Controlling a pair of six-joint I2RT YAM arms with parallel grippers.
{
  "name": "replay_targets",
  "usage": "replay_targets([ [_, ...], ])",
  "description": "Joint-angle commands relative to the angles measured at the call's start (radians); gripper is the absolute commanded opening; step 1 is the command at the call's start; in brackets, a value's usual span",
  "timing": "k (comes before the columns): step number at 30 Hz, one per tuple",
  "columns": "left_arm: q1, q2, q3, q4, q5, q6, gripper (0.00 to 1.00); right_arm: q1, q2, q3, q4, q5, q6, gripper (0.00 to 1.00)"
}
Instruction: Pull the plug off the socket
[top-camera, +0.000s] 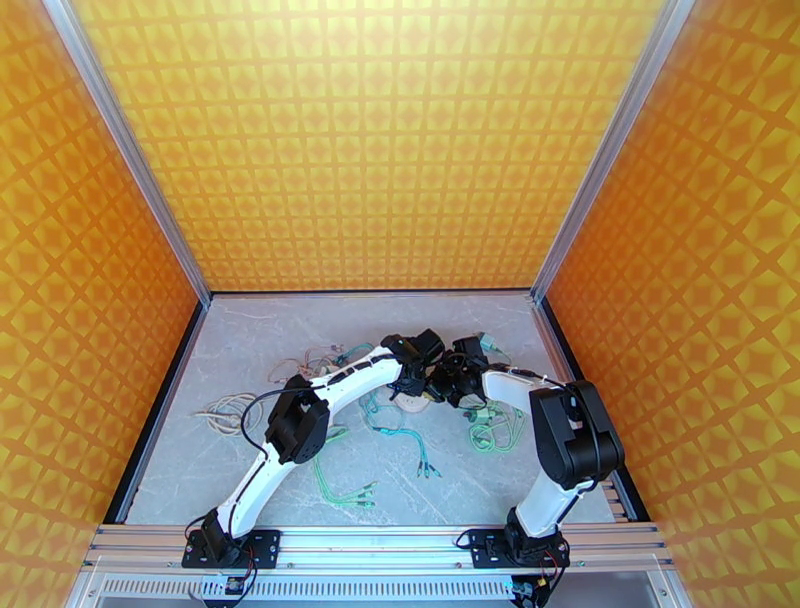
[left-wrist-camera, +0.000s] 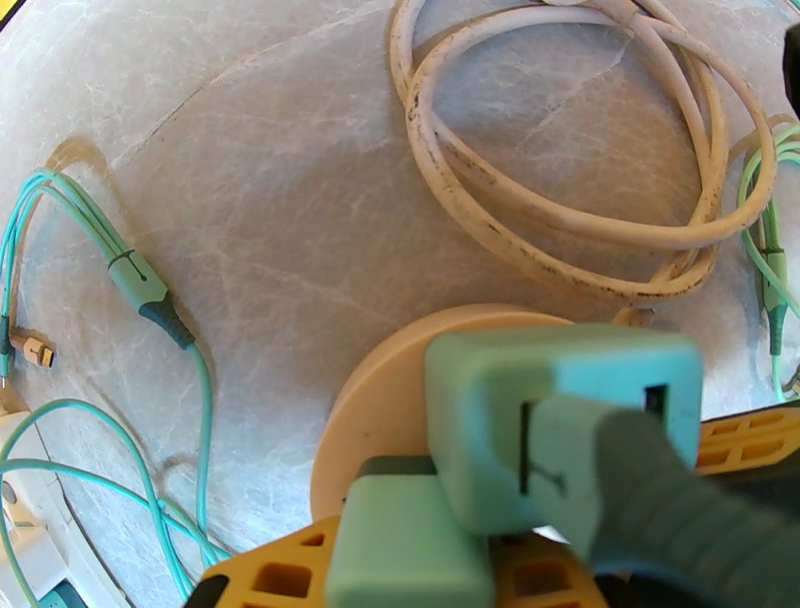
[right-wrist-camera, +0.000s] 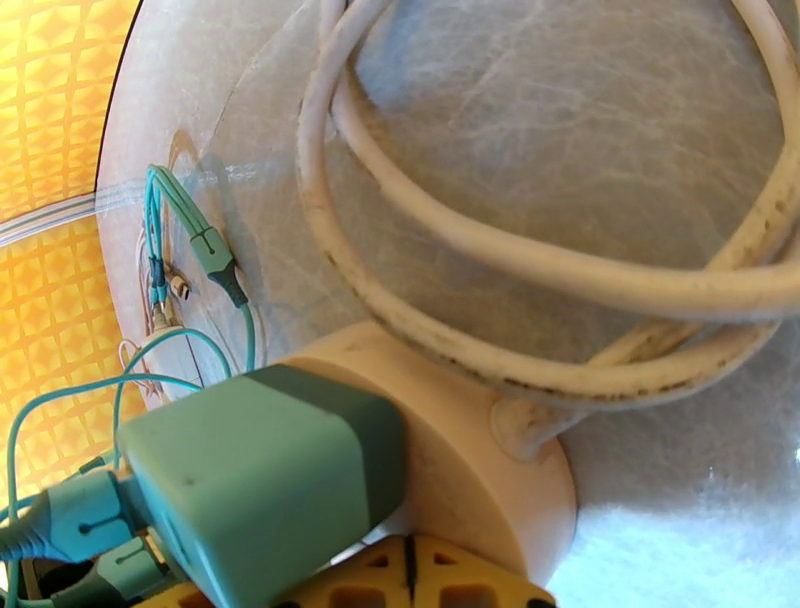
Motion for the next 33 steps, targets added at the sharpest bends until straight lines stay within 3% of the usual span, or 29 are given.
replay_targets([
  [1, -0.007, -0.039, -0.009, -0.122, 0.058, 0.013, 0.00, 0.002, 0.096, -0.083, -0.196, 0.227, 0.015, 0.00],
  [8, 0.084, -0.078, -0.058, -0.090, 0.236, -0.036, 0.00, 0.002, 0.090, -0.092, -0.197, 0.233, 0.008, 0.00],
  [15, 0.104, -0.078, -0.052, -0.100, 0.252, -0.039, 0.00, 0.002, 0.088, -0.098, -0.198, 0.237, 0.008, 0.00],
  [28, -0.001, 0.025, 0.111, -0.237, 0.067, 0.043, 0.00, 0.002, 0.098, -0.089, -0.200, 0.240, 0.009, 0.00],
  [33, -0.022, 0.045, 0.123, -0.255, 0.059, 0.039, 0.00, 0.002, 0.098, -0.083, -0.206, 0.241, 0.010, 0.00],
])
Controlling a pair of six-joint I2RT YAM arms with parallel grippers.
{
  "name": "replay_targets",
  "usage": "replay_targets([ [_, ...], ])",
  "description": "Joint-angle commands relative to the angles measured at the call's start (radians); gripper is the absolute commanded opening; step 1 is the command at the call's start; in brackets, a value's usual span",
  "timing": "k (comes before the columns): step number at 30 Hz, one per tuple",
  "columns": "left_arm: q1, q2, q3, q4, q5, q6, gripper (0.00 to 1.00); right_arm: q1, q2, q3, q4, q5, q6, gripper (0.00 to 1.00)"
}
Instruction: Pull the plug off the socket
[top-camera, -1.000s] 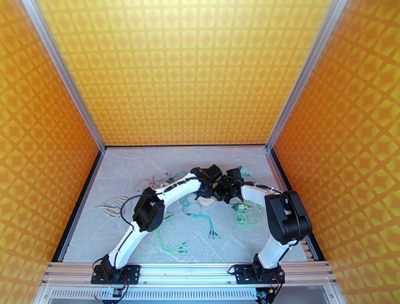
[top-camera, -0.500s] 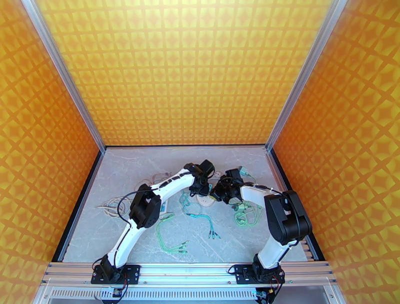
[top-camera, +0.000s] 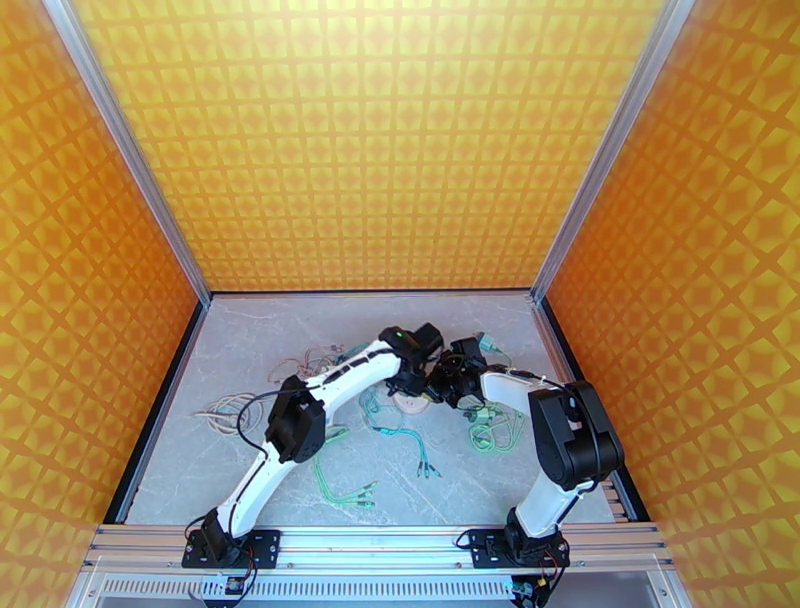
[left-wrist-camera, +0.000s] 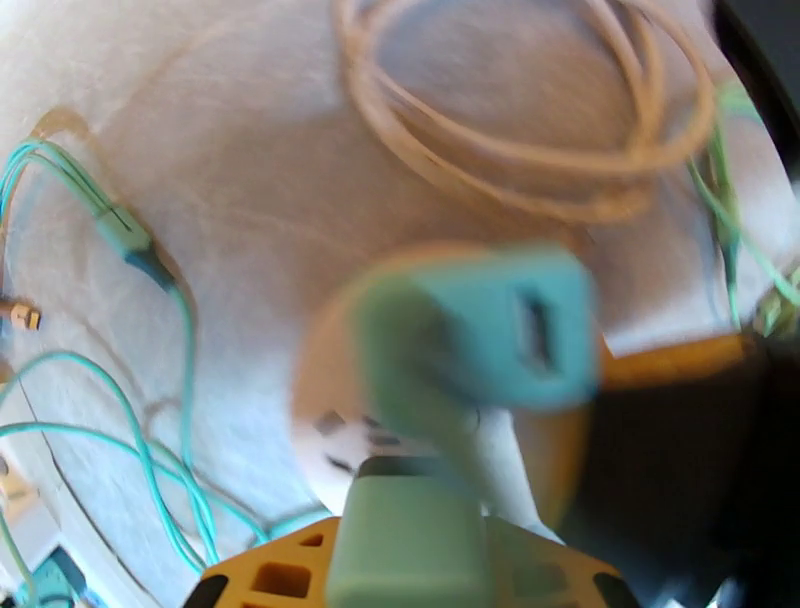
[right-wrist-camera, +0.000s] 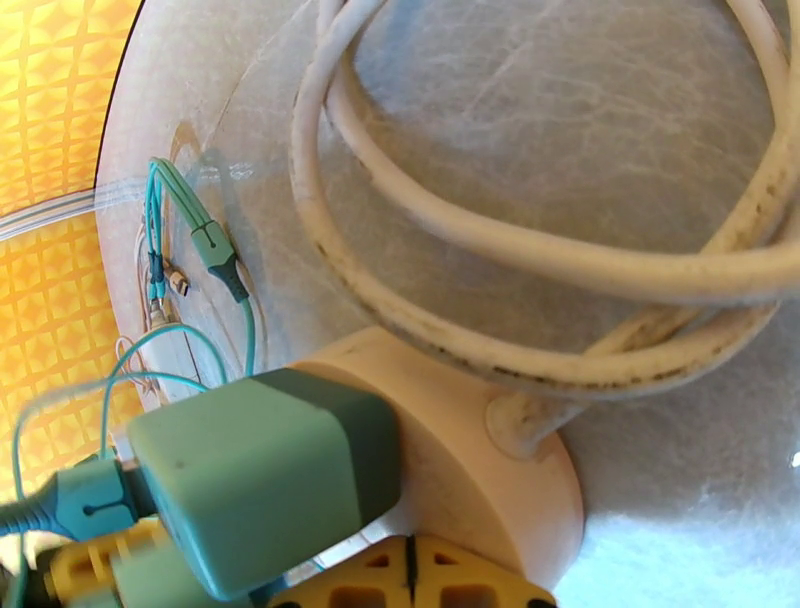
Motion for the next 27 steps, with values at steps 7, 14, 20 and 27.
replay_targets([
  [7, 0.032, -0.043, -0.043, -0.066, -0.019, 0.020, 0.00, -0.004, 0.098, -0.064, -0.230, 0.233, 0.009, 0.00],
  [14, 0.106, -0.173, -0.152, 0.003, 0.018, 0.040, 0.00, -0.004, 0.083, -0.051, -0.245, 0.250, 0.004, 0.00],
  [20, 0.170, -0.172, -0.160, 0.026, 0.017, 0.060, 0.00, -0.005, 0.058, -0.044, -0.231, 0.221, -0.007, 0.00],
  [27, 0.229, -0.077, -0.005, 0.042, 0.053, 0.069, 0.00, -0.004, -0.026, -0.011, -0.217, 0.177, -0.038, 0.00],
])
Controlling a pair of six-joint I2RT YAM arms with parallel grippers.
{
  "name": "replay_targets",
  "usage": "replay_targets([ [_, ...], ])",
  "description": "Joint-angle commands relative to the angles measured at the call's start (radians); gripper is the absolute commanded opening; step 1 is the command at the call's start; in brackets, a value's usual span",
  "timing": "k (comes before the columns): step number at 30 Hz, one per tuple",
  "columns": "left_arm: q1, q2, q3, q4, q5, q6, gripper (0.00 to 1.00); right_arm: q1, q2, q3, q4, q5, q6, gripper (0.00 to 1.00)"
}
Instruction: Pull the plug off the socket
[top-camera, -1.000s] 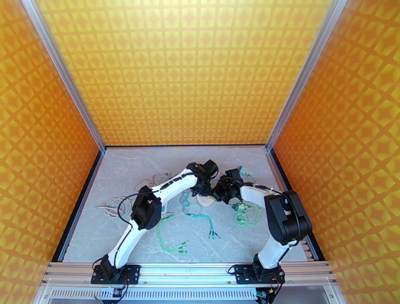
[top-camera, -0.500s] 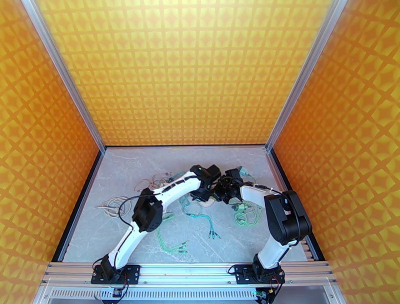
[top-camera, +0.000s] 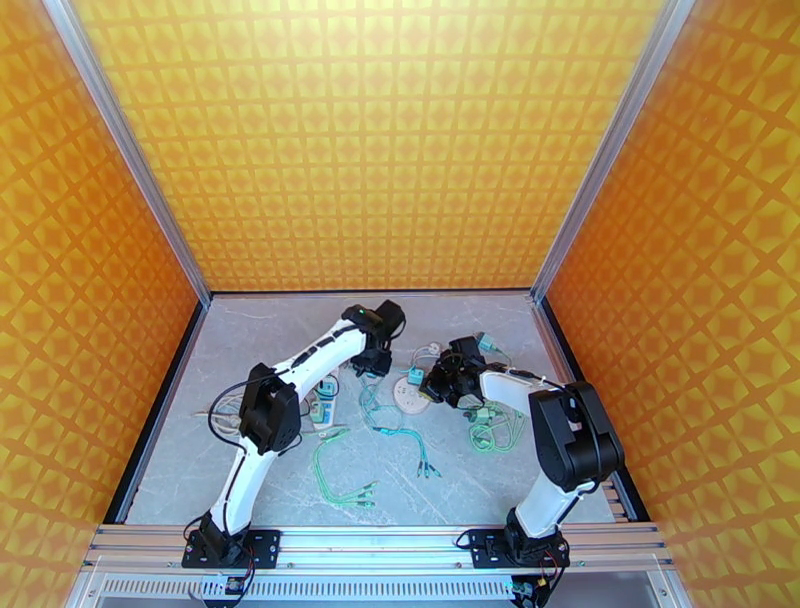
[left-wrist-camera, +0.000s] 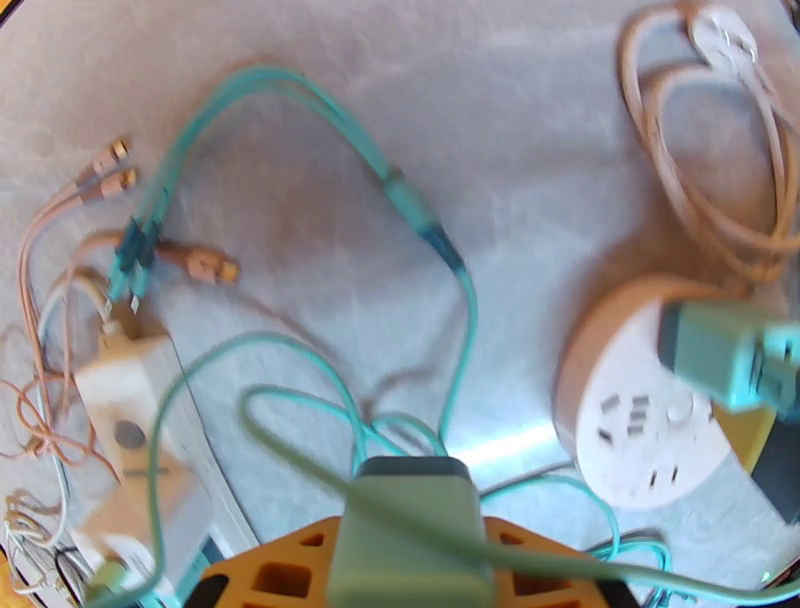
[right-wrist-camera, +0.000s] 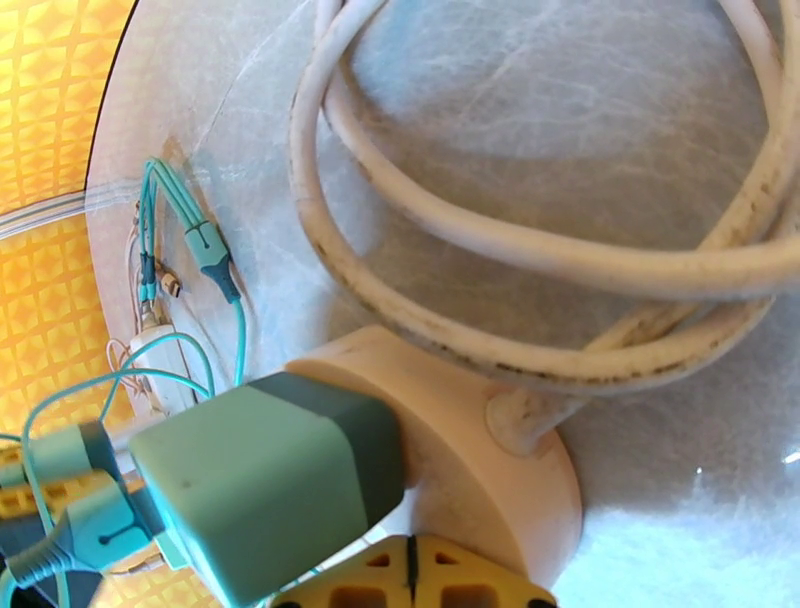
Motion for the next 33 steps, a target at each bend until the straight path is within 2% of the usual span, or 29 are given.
replay_targets([
  [1, 0.051, 0.046, 0.091, 0.040, 0.051, 0.019, 0.00, -0.010, -0.008, -0.024, -0.165, 0.122, -0.029, 0.00],
  [8, 0.173, 0.067, 0.110, 0.157, 0.167, -0.021, 0.00, -0.010, -0.094, 0.000, -0.174, 0.093, -0.036, 0.00],
  [17, 0.279, 0.121, 0.122, 0.313, 0.260, -0.086, 0.03, -0.010, -0.201, 0.021, -0.201, 0.105, -0.047, 0.07],
  [23, 0.288, 0.186, 0.126, 0.432, 0.382, -0.154, 0.08, -0.010, -0.234, 0.012, -0.217, 0.117, -0.049, 0.12],
  [27, 0.271, 0.226, 0.118, 0.536, 0.464, -0.245, 0.11, -0.010, -0.249, -0.010, -0.219, 0.128, -0.041, 0.14],
  [30, 0.253, 0.257, 0.129, 0.578, 0.468, -0.285, 0.14, -0.011, -0.264, -0.029, -0.221, 0.142, -0.030, 0.19],
  [33, 0.249, 0.274, 0.134, 0.579, 0.468, -0.307, 0.31, -0.010, -0.280, -0.039, -0.220, 0.150, -0.034, 0.22],
])
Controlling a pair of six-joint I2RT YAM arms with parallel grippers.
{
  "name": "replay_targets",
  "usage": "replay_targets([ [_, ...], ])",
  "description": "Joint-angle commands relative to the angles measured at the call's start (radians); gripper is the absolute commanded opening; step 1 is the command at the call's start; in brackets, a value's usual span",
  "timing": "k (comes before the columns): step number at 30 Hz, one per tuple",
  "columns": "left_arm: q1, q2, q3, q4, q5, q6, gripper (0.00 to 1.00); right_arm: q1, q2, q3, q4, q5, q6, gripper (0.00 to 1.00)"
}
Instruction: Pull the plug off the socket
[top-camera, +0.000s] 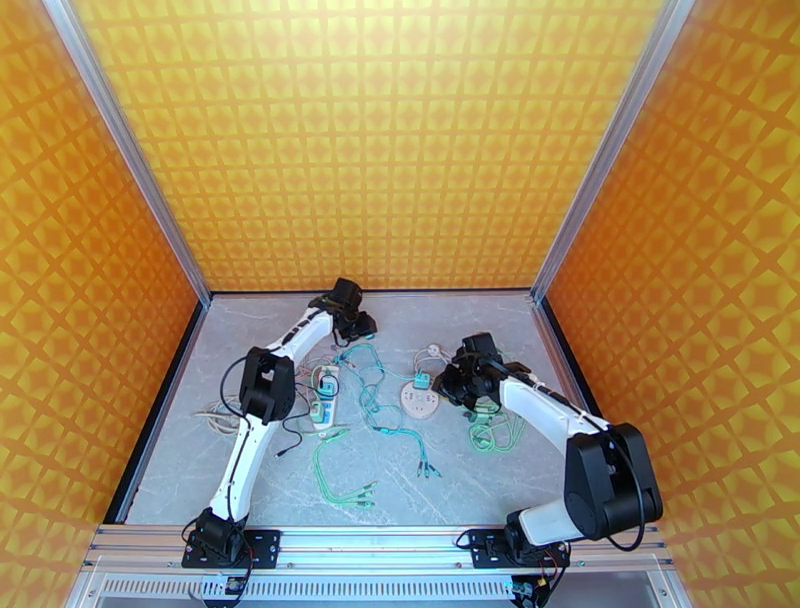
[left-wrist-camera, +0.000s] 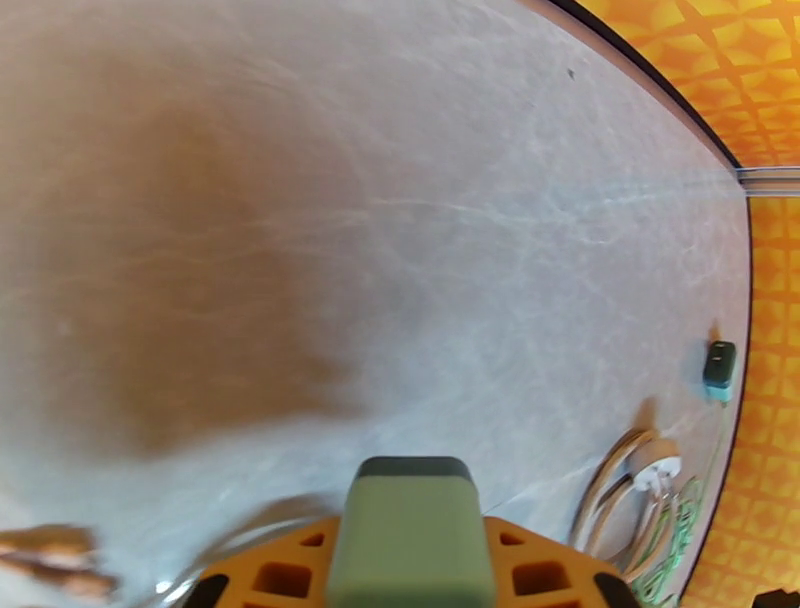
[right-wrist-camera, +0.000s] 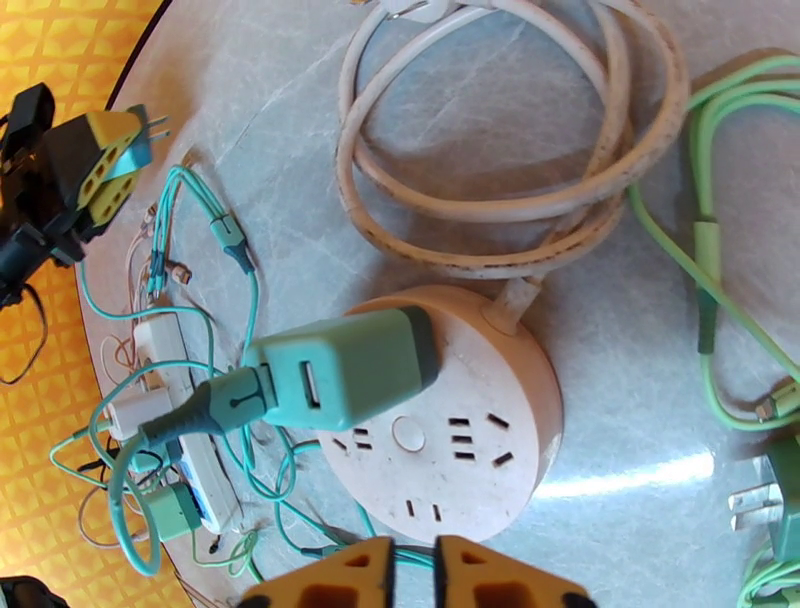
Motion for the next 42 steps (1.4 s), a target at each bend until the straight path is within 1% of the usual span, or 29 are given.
replay_targets([
  [1, -0.010, 0.011, 0.034, 0.053, 0.043, -0.057, 0.37, -0.005, -0.032, -0.019, -0.019, 0.036, -0.006, 0.23],
  [3, -0.011, 0.003, 0.032, 0.043, 0.042, -0.046, 0.52, -0.003, -0.028, -0.019, -0.021, 0.036, -0.013, 0.24],
  [4, -0.010, -0.005, 0.034, 0.037, 0.043, -0.038, 0.55, -0.004, -0.026, -0.019, -0.020, 0.035, -0.015, 0.25],
  [5, -0.010, -0.013, 0.033, 0.032, 0.043, -0.030, 0.57, -0.004, -0.022, -0.019, -0.017, 0.033, -0.016, 0.26],
  [7, -0.010, -0.036, 0.030, 0.018, 0.042, -0.019, 0.63, -0.004, -0.017, -0.017, -0.010, 0.035, -0.021, 0.28],
  [9, -0.010, -0.062, 0.022, 0.011, 0.042, -0.009, 0.64, -0.004, -0.013, -0.014, -0.009, 0.042, -0.027, 0.30],
  [13, -0.011, -0.120, -0.012, 0.003, 0.035, 0.004, 0.72, -0.004, 0.006, 0.000, -0.012, 0.040, -0.037, 0.34],
  [15, -0.010, -0.148, -0.023, -0.010, 0.023, 0.016, 0.81, -0.005, 0.008, -0.001, -0.001, 0.036, -0.036, 0.35],
  [17, -0.011, -0.169, -0.024, -0.027, 0.014, 0.034, 0.84, -0.004, 0.006, 0.001, 0.005, 0.037, -0.035, 0.37],
  [20, -0.019, -0.210, -0.026, -0.062, -0.032, 0.071, 1.00, -0.004, 0.006, 0.007, 0.003, 0.042, -0.037, 0.38],
  [22, -0.032, -0.239, -0.029, -0.087, -0.079, 0.099, 0.99, -0.004, 0.008, 0.011, 0.000, 0.044, -0.039, 0.39],
  [26, -0.050, -0.298, -0.031, -0.156, -0.166, 0.099, 0.99, -0.004, 0.000, 0.005, -0.004, 0.060, -0.035, 0.39],
  [29, -0.081, -0.351, -0.070, -0.169, -0.224, 0.131, 0.99, -0.004, -0.007, -0.006, 0.000, 0.080, -0.026, 0.39],
  [32, -0.119, -0.406, -0.136, -0.163, -0.264, 0.156, 0.99, -0.004, -0.009, -0.015, 0.007, 0.091, -0.018, 0.36],
  [34, -0.144, -0.443, -0.197, -0.145, -0.276, 0.163, 0.99, -0.004, -0.008, -0.022, 0.014, 0.095, -0.010, 0.31],
  [40, -0.230, -0.537, -0.372, -0.104, -0.298, 0.160, 1.00, -0.005, -0.003, -0.040, 0.027, 0.115, 0.013, 0.09],
  [42, -0.278, -0.553, -0.397, -0.121, -0.324, 0.167, 0.97, -0.006, 0.001, -0.045, 0.032, 0.119, 0.016, 0.03],
])
